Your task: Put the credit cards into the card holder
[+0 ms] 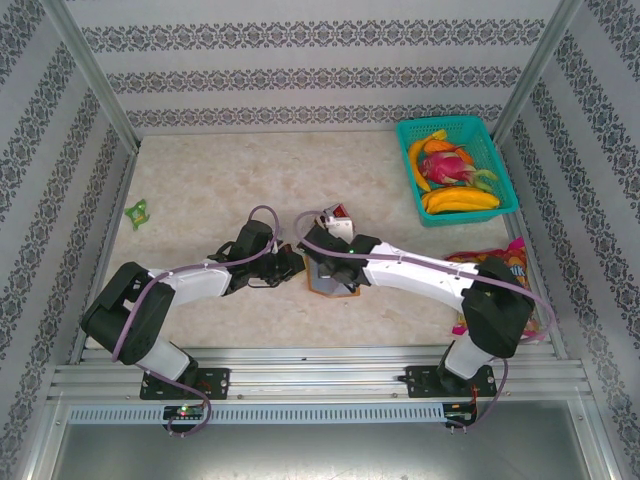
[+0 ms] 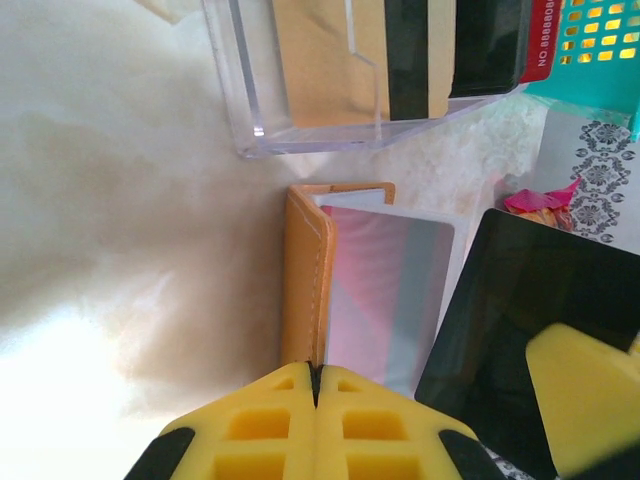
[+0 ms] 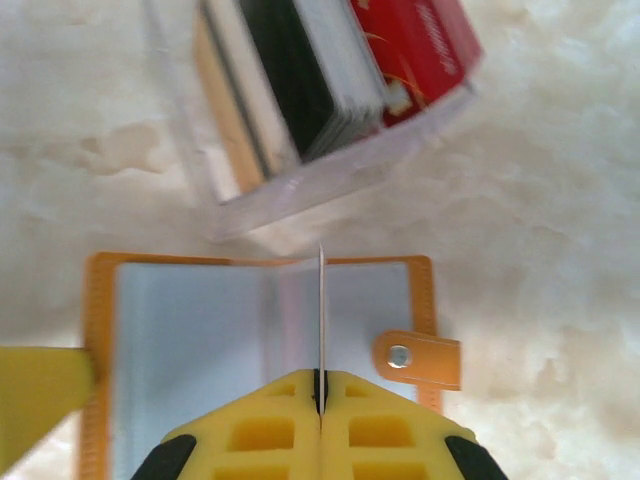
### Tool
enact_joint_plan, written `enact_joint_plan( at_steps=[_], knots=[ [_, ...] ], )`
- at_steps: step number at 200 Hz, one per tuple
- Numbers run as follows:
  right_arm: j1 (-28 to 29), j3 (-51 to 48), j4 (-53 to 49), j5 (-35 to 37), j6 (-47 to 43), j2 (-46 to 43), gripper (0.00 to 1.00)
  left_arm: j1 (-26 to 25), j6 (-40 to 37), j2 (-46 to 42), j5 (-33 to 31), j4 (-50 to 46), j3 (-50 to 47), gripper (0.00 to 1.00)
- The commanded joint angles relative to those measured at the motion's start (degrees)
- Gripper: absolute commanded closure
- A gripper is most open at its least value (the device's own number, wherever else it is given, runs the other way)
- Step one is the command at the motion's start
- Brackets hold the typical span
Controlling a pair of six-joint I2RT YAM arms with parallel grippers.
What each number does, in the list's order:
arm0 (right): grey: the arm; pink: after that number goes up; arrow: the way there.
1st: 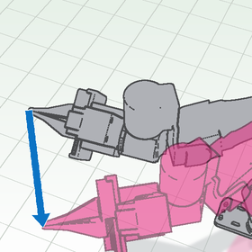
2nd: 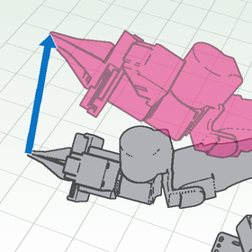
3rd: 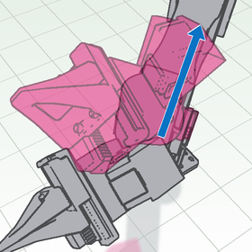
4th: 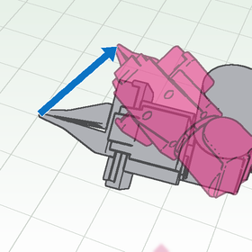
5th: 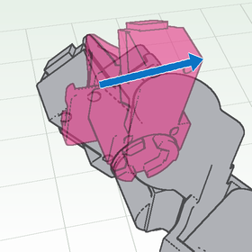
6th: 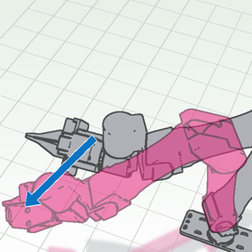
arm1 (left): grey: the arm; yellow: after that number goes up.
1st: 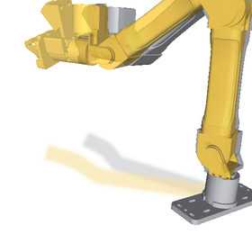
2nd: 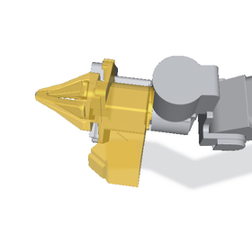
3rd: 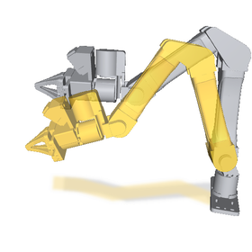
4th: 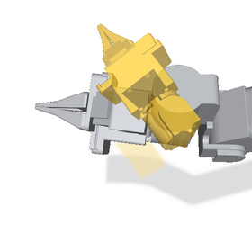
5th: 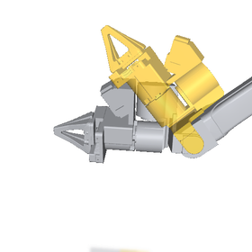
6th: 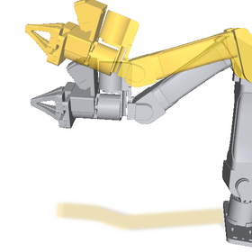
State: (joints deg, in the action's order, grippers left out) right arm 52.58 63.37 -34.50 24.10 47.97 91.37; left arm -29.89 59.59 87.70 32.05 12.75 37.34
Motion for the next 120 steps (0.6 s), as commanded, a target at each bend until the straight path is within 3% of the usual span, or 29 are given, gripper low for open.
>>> enact_joint_plan(
  at_steps=[1,42,120],
  knots=[
    [-3.2,-5.8,5.2,-6.2,-0.7,-3.8,1.0,0.4,-2.8,-0.7,-2.1,-3.2,-0.7,1.0],
    [-9.8,-16.6,27.9,-27.8,1.6,-8.6,1.0,0.4,-5.4,2.4,-2.8,-4.1,-0.8,1.0],
    [-13.7,-22.3,36.1,-35.6,1.7,-5.3,1.0,0.3,-8.2,5.7,-4.8,-7.2,0.4,1.0]
  ],
)
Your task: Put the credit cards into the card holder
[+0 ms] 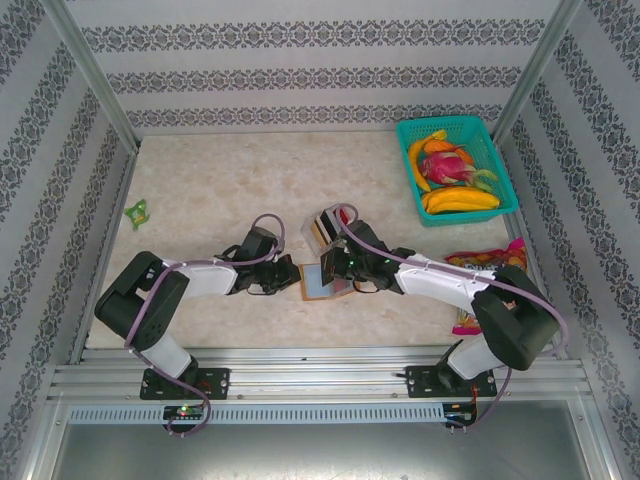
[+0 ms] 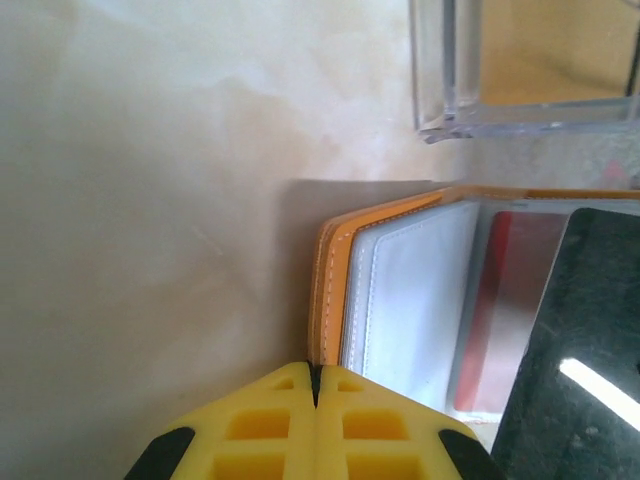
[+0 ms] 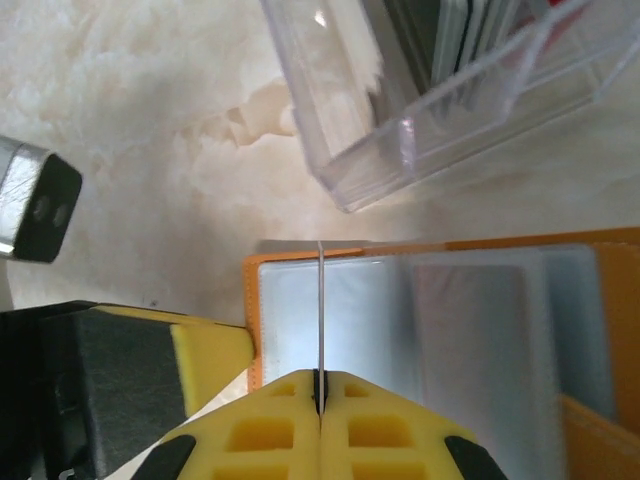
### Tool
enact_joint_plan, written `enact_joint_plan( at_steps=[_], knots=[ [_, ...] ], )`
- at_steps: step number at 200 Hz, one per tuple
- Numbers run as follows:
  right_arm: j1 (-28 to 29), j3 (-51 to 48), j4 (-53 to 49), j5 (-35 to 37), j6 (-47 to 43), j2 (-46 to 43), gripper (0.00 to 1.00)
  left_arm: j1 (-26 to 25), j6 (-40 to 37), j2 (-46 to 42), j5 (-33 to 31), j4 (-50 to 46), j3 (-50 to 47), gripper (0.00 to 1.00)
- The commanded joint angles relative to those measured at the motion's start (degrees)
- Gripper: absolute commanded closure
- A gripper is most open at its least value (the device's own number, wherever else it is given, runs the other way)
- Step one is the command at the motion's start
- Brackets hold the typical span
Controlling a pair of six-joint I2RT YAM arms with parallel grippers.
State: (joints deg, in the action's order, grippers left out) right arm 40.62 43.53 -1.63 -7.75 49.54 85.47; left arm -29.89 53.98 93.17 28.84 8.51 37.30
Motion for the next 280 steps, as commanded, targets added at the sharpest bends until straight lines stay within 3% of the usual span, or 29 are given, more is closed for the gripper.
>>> enact_joint_plan(
  at_steps=[1,54,111,182,241,280],
  knots=[
    [-1.8,-2.5,3.1,-3.8,0.0,0.6,1.0,0.3,-2.7,0.2,-1.7,-3.0,0.4,1.0],
    [-5.5,-6.5,5.0,-7.9,-2.2,0.4,1.0,0.4,-2.4,0.8,-1.4,-3.2,0.9,1.0],
    [-5.2,-10.3,16.0,-12.4,0.2,5.3,1.0,0.3,-1.9,2.2,-0.6,-2.6,1.7,1.0],
    [-4.7,-11.8,22.6,-15.8,1.3,9.5,1.0,0.3,-1.3,2.6,-0.9,-2.8,1.9,1.0],
    [-5.6,-12.9,18.3,-16.3,0.5,5.5,1.0,0.4,-0.9,2.3,-2.0,-4.4,1.8,1.0],
    [-6.5,-15.1,28.0,-19.9,5.5,6.9,1.0,0.3,-0.3,3.0,-1.6,-4.1,2.1,1.0]
  ],
)
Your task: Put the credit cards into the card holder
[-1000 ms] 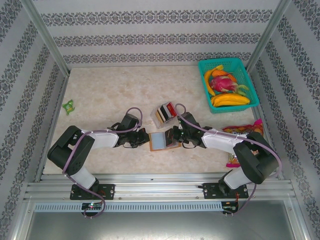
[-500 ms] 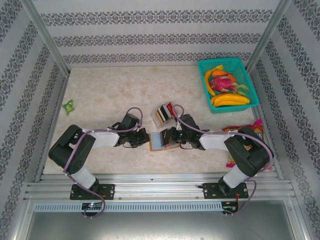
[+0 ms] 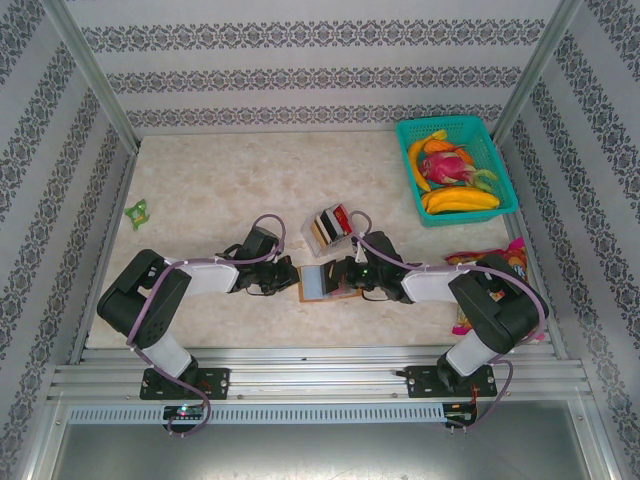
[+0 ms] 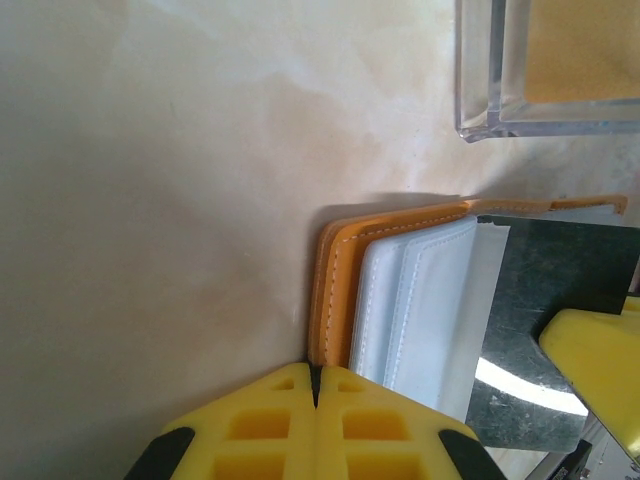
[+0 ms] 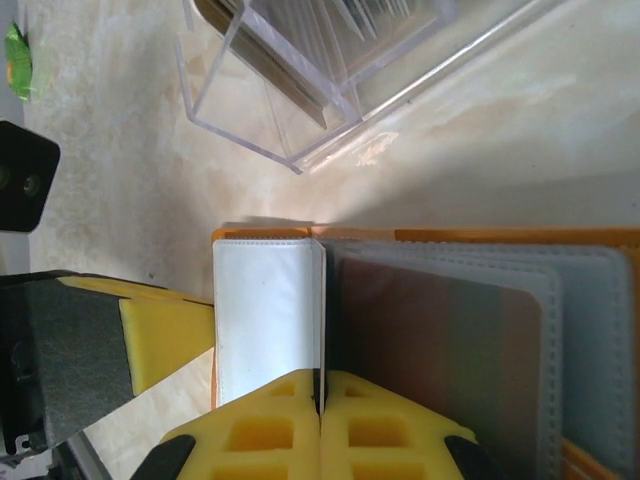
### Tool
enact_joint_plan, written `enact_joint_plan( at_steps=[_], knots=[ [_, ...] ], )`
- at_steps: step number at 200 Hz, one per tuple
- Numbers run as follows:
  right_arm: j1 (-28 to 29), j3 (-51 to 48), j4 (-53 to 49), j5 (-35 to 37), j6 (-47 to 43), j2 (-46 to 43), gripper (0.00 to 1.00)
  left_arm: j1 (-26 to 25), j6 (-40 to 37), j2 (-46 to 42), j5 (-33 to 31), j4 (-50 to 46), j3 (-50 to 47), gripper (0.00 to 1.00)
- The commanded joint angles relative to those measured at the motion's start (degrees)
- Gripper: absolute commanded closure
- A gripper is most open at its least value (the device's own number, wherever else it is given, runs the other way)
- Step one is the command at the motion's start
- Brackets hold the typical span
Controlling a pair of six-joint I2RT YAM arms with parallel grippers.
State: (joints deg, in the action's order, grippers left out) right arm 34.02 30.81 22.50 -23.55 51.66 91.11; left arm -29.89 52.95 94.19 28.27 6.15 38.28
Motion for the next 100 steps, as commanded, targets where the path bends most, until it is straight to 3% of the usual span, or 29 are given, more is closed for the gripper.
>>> enact_joint_plan(
  at_steps=[1,57,100],
  knots=[
    [0.2,-2.4,4.2,-4.2,3.6,1.2,1.0,0.3,0.7,2.0,-1.1,-1.7,1.1,1.0],
    [2.0,-2.6,9.9,-3.8,6.4,4.3,1.0,0.3,1.0,2.0,-1.0,-1.7,1.0,1.0],
    [4.0,-0.3,4.3,-1.4,4.8,5.7,0.95,0.3,1.0,1.9,-1.1,-1.6,1.0,1.0]
  ],
)
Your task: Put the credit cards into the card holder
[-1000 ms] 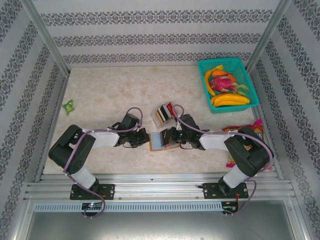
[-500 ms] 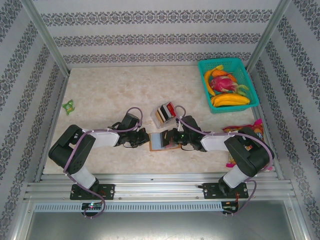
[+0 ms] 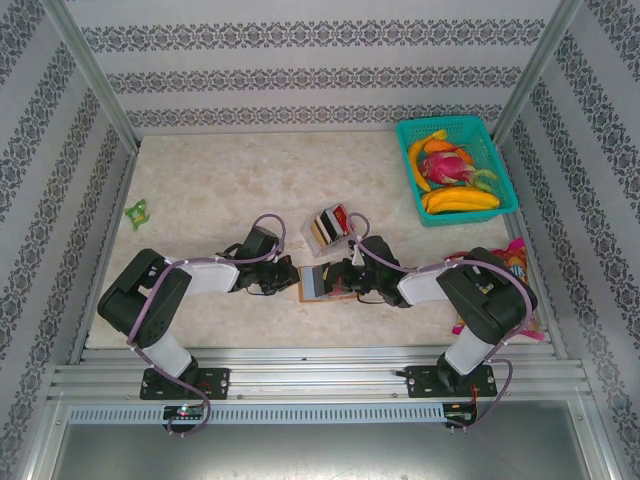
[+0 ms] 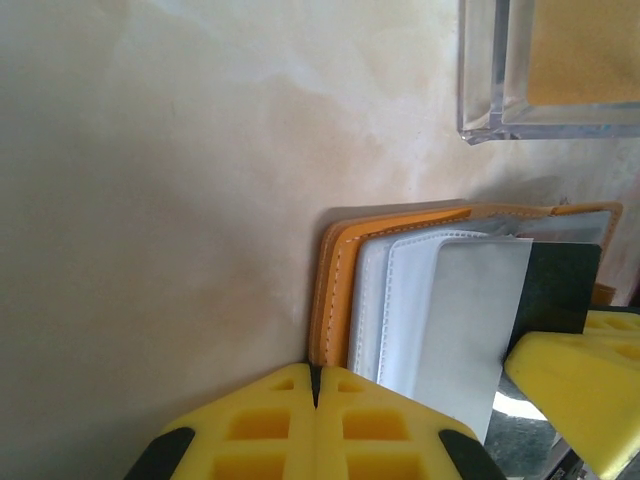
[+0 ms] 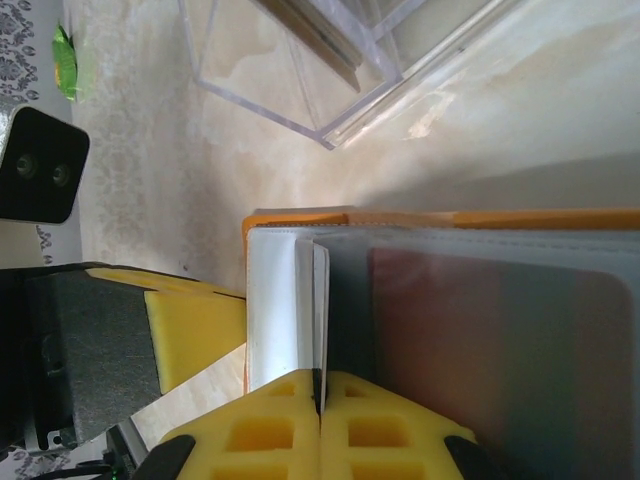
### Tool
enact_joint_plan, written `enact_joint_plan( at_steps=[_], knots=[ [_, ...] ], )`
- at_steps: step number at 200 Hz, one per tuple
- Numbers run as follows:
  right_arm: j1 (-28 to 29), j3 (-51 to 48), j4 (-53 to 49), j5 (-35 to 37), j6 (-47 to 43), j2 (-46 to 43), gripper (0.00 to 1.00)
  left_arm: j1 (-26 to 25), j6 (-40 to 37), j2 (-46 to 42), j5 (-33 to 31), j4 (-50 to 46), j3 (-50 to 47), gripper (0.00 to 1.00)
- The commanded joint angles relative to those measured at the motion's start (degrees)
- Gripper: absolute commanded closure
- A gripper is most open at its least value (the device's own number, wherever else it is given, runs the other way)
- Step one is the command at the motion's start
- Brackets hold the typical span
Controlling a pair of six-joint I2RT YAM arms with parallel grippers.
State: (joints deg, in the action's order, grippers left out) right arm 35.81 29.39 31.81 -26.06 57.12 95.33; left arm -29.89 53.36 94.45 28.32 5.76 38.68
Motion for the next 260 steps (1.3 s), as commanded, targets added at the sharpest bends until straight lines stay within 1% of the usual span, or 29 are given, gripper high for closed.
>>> enact_joint_plan(
  at_steps=[1,10,20,36,44,79,90,105,115,128,139,162,203,229,241,260],
  knots=[
    [2.2,1.2,-5.4,1.2,-0.7,1.5,0.95,0.3,0.6,1.7,-1.1,-1.2,0.6,1.0],
    [2.2,1.9,-8.2,2.0,-1.6,0.5,0.91,0.3,0.6,1.5,-1.2,-1.2,0.6,1.0],
    [2.1,2.9,-12.3,3.3,-3.1,-1.0,0.79,0.3,0.5,1.5,-1.2,-1.3,0.6,1.0],
    [1.9,5.1,-20.9,6.2,-6.1,-3.1,0.78,0.3,0.3,1.4,-1.2,-1.4,0.5,1.0],
    [1.7,5.8,-23.7,7.0,-7.0,-3.7,0.76,0.3,0.3,1.3,-1.2,-1.4,0.5,1.0],
    [1.6,6.7,-27.5,8.3,-8.1,-4.4,0.7,0.3,0.4,1.3,-1.1,-1.3,0.6,1.0],
    [1.5,7.0,-28.3,8.7,-8.3,-4.4,0.7,0.4,0.3,1.3,-1.1,-1.3,0.5,1.0],
    [1.5,7.7,-28.2,7.9,-8.7,-4.2,0.76,0.3,0.3,1.3,-1.0,-1.3,0.5,1.0],
    [1.6,8.1,-28.4,7.6,-8.9,-4.2,0.77,0.3,0.2,1.3,-0.9,-1.4,0.5,1.0],
    [1.7,8.6,-28.5,7.0,-9.2,-4.0,0.87,0.4,0.2,1.2,-0.8,-1.4,0.5,1.0],
    [1.7,9.1,-28.1,5.6,-9.3,-3.6,0.91,0.4,0.3,1.2,-0.7,-1.2,0.5,1.0],
    [2.7,11.3,-27.2,1.8,-9.5,-1.5,0.89,0.3,0.4,1.3,-0.5,-1.0,0.8,1.0],
    [3.4,13.3,-27.2,1.7,-7.2,1.3,0.88,0.3,0.5,1.3,-0.7,-0.9,0.9,1.0],
    [2.7,13.0,-30.0,3.8,-7.9,-0.3,0.82,0.3,0.4,1.2,-0.5,-1.1,0.8,1.0],
    [1.7,12.8,-31.7,4.1,-8.4,-1.5,0.77,0.3,0.2,1.2,-0.7,-1.3,0.7,1.0],
    [0.8,13.0,-33.8,4.2,-9.8,-2.9,0.75,0.3,0.3,1.2,-0.6,-1.1,0.6,1.0]
  ],
)
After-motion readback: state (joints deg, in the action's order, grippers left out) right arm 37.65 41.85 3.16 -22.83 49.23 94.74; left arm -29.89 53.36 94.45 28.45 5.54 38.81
